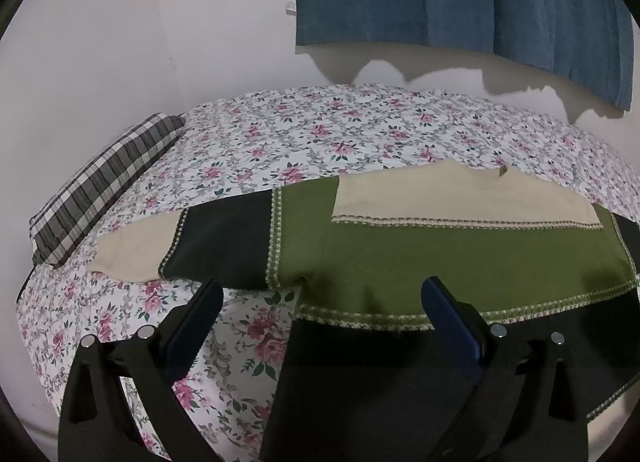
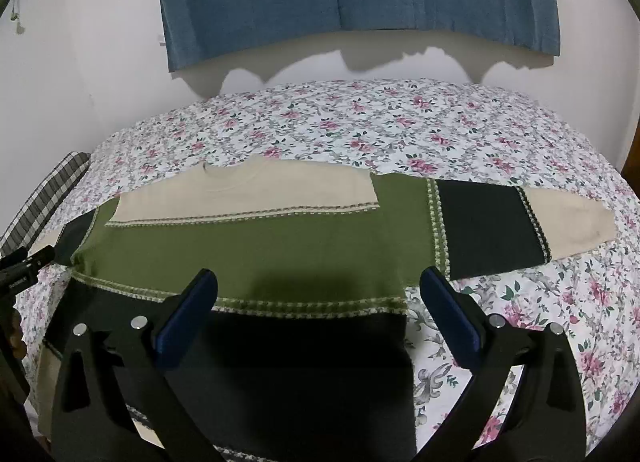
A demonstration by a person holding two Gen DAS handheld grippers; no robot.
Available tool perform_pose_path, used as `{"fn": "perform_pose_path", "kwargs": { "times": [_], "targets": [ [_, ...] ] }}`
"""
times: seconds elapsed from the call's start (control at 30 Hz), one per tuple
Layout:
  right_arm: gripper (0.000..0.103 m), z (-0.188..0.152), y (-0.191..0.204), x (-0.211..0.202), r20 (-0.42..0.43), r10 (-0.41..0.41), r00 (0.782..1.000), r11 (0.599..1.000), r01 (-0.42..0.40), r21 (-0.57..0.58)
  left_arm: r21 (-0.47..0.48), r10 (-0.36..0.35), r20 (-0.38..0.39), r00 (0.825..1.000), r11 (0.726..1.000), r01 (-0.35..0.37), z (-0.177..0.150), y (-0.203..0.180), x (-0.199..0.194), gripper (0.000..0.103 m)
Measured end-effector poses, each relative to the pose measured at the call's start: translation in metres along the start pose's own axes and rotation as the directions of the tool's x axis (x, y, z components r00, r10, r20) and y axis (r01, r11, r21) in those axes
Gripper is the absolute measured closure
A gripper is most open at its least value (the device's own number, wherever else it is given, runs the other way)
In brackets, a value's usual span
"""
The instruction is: Fold small clothes
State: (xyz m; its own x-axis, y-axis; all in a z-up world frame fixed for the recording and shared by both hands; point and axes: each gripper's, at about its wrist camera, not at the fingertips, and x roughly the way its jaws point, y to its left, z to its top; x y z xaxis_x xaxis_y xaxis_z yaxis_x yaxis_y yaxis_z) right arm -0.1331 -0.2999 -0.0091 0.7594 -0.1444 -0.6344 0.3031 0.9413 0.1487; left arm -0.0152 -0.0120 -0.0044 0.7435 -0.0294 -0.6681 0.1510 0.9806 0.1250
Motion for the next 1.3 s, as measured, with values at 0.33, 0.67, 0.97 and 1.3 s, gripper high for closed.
{"fn": "perform_pose_path", "kwargs": {
  "times": [0.33, 0.67, 0.97, 1.3],
  "targets": [
    [0.002, 0.000, 0.003, 0.001, -0.005, -0.005, 1.000, 1.000, 0.005, -0.006, 0.007, -0.039, -0.033, 0.999, 0.999, 0.039, -0.003, -0.007, 0.001, 0.004],
    [0.002, -0.001, 0.004, 0.001, -0.008, -0.003, 1.000, 1.000, 0.003, -0.007, 0.004, -0.056, -0.026, 0.998, 0.998, 0.056, -0.004, -0.010, -0.002, 0.004],
    [0.002, -0.002, 0.007, 0.002, -0.012, -0.002, 1.000, 1.000, 0.002, -0.009, 0.005, -0.059, -0.034, 0.998, 0.998, 0.059, -0.004, -0.014, -0.002, 0.004],
    [0.002, -0.005, 0.008, 0.005, -0.022, 0.000, 1.000, 1.000, 0.000, -0.013, 0.004, -0.059, -0.035, 0.998, 0.998, 0.059, -0.007, -0.009, 0.000, 0.004]
  ]
}}
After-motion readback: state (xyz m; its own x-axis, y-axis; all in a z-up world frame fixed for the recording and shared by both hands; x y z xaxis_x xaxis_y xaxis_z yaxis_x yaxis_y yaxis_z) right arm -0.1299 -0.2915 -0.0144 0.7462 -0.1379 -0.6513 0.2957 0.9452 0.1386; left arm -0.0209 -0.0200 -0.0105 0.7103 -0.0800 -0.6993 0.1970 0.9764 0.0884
